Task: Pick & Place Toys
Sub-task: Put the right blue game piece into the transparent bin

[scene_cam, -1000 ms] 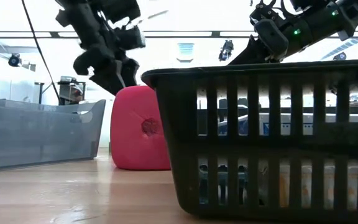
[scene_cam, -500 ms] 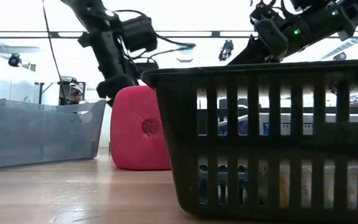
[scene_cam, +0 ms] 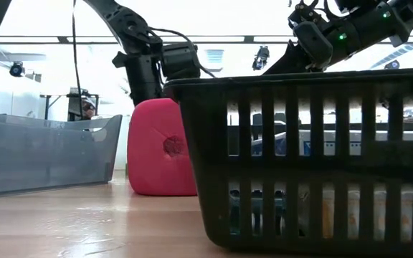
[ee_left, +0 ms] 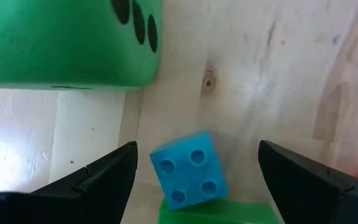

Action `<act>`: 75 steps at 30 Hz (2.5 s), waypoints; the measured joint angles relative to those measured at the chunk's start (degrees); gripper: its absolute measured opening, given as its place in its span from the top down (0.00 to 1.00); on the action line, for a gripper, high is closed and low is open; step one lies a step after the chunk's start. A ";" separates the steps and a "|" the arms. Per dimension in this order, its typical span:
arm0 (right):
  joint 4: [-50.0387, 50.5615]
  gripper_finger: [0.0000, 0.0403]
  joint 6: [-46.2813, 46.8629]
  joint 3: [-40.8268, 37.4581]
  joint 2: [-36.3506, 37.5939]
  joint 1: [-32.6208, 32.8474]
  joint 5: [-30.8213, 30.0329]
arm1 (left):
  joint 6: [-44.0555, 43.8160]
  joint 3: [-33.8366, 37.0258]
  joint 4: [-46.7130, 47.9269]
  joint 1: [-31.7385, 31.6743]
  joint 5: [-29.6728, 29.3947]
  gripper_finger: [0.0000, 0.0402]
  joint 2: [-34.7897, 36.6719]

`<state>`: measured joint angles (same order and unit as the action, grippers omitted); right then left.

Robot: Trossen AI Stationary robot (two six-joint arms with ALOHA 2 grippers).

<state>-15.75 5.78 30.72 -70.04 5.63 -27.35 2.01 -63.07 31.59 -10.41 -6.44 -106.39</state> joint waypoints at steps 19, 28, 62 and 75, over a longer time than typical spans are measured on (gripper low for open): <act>0.00 0.39 0.00 -0.02 0.00 0.00 0.02 | -0.80 0.09 2.32 -1.75 0.02 0.67 0.28; 0.08 0.39 -0.17 -0.04 -0.04 0.00 0.02 | -0.10 0.09 2.47 -1.73 0.00 0.69 0.44; -32.15 0.39 -24.47 1.80 -22.73 1.46 -8.57 | -2.38 6.39 -19.33 -1.24 15.21 0.69 24.97; -30.81 0.39 -34.93 11.04 -26.42 8.53 -23.89 | -7.73 10.78 -32.43 -1.10 20.01 0.69 25.20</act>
<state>-46.55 -29.15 41.76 -96.46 14.16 -51.24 -5.72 -52.28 -0.83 -11.51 13.57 -81.19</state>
